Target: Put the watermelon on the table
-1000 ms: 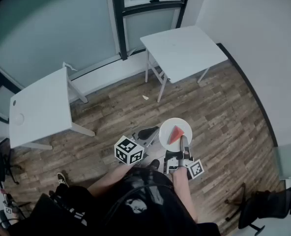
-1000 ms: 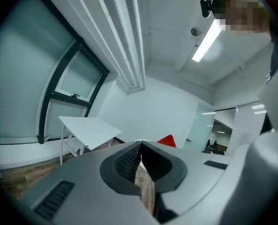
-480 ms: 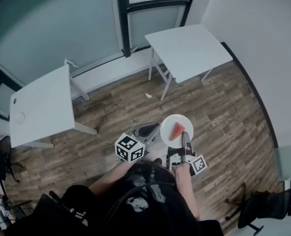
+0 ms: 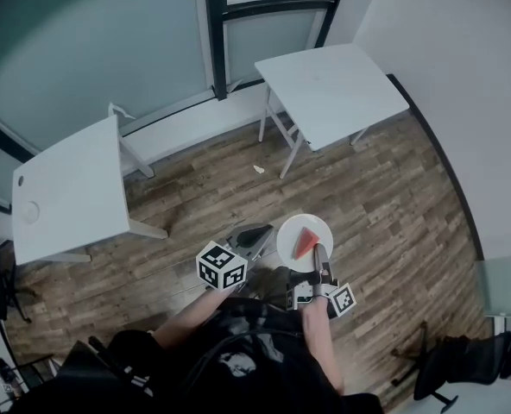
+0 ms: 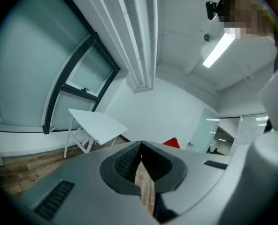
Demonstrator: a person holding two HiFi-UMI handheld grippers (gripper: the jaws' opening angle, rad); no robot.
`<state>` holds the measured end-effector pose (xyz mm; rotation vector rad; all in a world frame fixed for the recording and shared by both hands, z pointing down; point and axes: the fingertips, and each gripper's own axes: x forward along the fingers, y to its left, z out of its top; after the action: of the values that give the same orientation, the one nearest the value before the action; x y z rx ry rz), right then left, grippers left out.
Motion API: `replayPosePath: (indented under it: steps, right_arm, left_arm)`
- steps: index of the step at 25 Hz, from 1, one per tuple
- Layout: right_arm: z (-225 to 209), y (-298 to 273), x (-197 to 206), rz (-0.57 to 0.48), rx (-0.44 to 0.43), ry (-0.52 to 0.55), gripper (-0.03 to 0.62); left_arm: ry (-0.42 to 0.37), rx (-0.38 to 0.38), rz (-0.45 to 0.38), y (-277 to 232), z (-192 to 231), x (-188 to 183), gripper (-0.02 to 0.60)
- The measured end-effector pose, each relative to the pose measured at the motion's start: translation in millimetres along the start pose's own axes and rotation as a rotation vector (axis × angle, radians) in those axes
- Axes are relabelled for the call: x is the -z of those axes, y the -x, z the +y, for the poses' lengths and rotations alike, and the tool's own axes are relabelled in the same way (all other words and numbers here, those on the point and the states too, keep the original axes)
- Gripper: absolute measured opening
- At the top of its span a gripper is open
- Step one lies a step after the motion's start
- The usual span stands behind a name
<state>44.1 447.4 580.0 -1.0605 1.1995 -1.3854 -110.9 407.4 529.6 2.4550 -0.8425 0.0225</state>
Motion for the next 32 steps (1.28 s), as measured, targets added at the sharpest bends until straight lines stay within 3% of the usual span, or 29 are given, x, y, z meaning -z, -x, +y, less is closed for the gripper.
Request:
replayPosePath:
  steps: [7,12,19,26,32]
  right_arm:
    - [-13,-43,-32,-0.006,0.033,-0.024,0.035]
    - [9,-106,-68,0.034,-0.015,-0.003,0.035]
    - [22,-173,-125,0.063,-0.055,-0.014,0.035]
    - [-1,-221,-137,0.092,-0.022,-0.108,0.035]
    - [-7,-284,-143,0.101,0.003,-0.086,0.035]
  left_arm:
    - [0.050,-0.009,0.041,-50,25,-1,0.006]
    - [-0.036,-0.018,0.009,-112,42,-46,0.006]
    - [-0.069,-0.064,-0.058,-189,47,-90,0.006]
    - [-0.009,-0.101,-0.028,-225,83,-90,0.006]
    - [-0.003,-0.113,-0.031,-260,140,-129,0.006]
